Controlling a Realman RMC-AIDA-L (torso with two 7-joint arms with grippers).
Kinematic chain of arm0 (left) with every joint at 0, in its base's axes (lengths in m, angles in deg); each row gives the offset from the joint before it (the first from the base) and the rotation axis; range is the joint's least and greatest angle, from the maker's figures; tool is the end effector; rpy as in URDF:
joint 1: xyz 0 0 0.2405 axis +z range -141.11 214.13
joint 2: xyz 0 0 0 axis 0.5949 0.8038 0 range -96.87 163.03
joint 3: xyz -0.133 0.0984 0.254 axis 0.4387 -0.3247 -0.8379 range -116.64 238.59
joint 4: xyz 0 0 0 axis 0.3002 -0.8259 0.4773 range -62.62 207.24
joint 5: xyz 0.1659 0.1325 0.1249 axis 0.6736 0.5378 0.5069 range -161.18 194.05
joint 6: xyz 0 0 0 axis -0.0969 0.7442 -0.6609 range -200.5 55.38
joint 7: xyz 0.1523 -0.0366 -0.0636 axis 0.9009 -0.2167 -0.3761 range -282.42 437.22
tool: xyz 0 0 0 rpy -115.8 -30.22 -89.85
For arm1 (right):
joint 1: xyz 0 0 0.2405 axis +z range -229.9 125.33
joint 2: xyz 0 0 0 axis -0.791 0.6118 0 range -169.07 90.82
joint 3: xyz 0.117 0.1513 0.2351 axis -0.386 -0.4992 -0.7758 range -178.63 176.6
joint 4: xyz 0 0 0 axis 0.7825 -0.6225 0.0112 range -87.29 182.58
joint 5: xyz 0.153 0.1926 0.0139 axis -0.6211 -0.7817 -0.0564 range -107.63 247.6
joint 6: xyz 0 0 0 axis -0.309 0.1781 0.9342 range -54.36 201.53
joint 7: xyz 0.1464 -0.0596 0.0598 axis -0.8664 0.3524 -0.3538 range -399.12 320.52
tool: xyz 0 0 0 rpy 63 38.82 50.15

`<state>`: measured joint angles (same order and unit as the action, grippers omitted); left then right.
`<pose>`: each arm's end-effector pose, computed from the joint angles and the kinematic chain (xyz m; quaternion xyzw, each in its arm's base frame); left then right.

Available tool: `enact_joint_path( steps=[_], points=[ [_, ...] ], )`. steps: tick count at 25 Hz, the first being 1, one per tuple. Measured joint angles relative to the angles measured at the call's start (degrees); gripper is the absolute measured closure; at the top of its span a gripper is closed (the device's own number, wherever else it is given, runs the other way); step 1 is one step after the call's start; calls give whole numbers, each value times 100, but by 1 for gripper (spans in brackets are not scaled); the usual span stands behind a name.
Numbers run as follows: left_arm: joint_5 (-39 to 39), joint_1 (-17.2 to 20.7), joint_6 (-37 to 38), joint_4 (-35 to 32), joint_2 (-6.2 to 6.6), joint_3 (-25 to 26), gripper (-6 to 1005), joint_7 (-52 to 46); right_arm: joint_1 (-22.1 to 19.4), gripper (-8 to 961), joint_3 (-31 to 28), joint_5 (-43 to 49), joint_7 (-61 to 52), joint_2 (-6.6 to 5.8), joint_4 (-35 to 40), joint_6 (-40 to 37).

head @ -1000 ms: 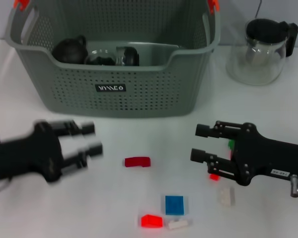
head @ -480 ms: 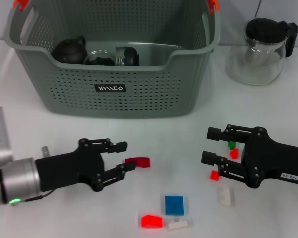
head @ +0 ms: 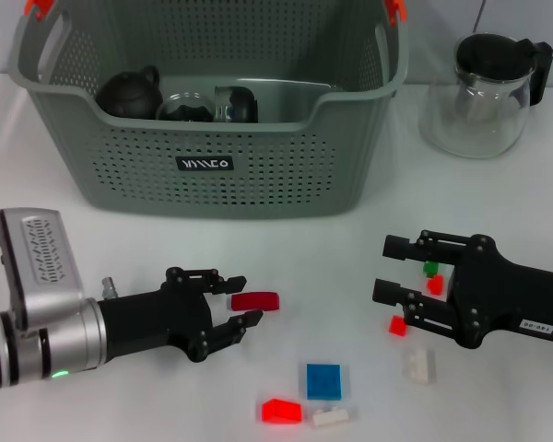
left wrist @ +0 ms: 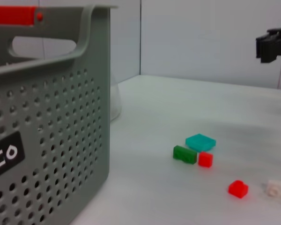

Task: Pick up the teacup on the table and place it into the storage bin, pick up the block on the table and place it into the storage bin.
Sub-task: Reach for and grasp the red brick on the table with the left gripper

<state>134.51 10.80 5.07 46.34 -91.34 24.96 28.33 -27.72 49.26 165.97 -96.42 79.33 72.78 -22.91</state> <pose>-0.3531 0.3359 -0.1285 -0.9543 -0.1271 -0.1919 0.1904 0.3093 0.3269 -0.0731 -0.9196 0.1197 0.3580 0.1086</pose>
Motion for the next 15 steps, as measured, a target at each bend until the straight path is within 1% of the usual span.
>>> enact_joint_path(
  steps=[10,15],
  points=[
    [-67,-204,-547,330,-12,-17,542,298,20,388,0,6,-3,8,0,-23],
    [-49,-263,-651,391,-12,-20,542,310,-12,389,-9,-11,-2,3,3,-42]
  ],
)
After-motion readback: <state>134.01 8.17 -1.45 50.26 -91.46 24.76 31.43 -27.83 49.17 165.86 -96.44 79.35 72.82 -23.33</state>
